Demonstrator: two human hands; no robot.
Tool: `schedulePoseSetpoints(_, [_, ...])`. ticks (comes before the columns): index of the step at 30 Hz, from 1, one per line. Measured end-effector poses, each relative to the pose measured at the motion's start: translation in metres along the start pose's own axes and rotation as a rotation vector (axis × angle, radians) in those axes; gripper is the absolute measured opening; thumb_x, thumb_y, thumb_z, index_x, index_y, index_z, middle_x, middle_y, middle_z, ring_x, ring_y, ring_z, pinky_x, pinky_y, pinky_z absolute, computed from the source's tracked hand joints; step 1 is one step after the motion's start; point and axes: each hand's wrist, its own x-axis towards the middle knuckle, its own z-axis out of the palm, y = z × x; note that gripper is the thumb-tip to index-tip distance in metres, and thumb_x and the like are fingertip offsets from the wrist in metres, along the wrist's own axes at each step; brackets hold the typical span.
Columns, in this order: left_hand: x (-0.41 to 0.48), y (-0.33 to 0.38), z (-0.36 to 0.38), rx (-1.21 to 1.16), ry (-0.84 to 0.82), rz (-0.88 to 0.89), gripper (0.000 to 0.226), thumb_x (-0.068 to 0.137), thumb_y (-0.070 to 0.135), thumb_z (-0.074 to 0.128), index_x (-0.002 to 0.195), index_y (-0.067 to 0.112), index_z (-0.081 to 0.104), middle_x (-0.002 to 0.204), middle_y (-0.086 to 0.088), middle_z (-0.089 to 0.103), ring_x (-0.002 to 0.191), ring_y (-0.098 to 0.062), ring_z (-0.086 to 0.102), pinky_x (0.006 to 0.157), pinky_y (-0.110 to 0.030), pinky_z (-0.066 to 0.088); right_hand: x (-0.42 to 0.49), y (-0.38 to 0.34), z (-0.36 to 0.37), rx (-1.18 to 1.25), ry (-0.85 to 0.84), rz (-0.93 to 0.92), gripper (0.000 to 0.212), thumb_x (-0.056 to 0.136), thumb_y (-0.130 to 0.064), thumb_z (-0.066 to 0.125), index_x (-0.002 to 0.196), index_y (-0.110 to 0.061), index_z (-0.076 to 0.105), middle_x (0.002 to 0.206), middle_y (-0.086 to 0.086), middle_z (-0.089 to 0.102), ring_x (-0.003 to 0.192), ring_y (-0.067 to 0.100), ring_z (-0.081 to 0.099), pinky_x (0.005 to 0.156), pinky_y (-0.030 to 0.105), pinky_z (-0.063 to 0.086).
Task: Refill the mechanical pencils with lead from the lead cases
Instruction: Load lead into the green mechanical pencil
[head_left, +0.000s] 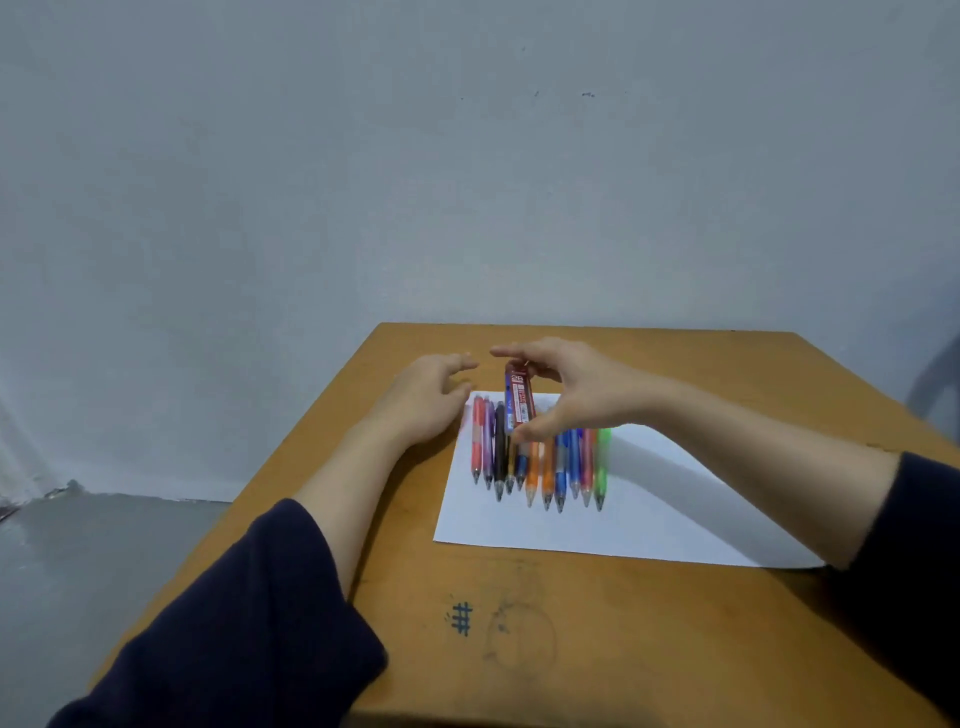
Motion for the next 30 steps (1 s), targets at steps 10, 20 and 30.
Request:
schedulePoseSetpoints(10, [-0.016,0.054,0.032,0.09,-0.286,0.273,0.059,0.096,0.045,0.048,0.149,0.026,0.03,0.156,0.01,0.024,0.144,-0.005,0.016,0.119,-0.039,0.012,-0.058,0.047,-0.01,-0.024,0.067,0.162,0.088,0.07,-0.028,0.081,0.145,-0.027,0.034,0.125,0.0,0.047,0.12,0.014,0.045,0.108,0.035,0.036])
schedulePoseSetpoints(20, [-0.019,0.059,0.038,0.3,-0.455,0.34,0.066,0.085,0.075,0.029,0.145,0.051,0.018,0.159,0.015,0.011,0.146,-0.005,0.007,0.117,-0.043,0.007,-0.069,0.055,-0.001,-0.097,-0.006,0.205,0.088,0.07,-0.033,0.08,0.145,-0.024,0.034,0.117,-0.005,0.045,0.114,0.009,0.043,0.094,0.019,0.034])
schedulePoseSetpoints(30, [-0.02,0.049,0.022,0.185,-0.432,0.27,0.083,0.074,0.081,0.047,0.145,0.042,0.028,0.156,0.013,0.022,0.143,-0.008,0.016,0.116,-0.044,0.015,-0.058,0.044,0.009,0.026,0.001,0.112,0.074,0.07,-0.026,0.083,0.135,-0.019,0.047,0.112,-0.008,0.052,0.109,0.008,0.049,0.094,0.019,0.039])
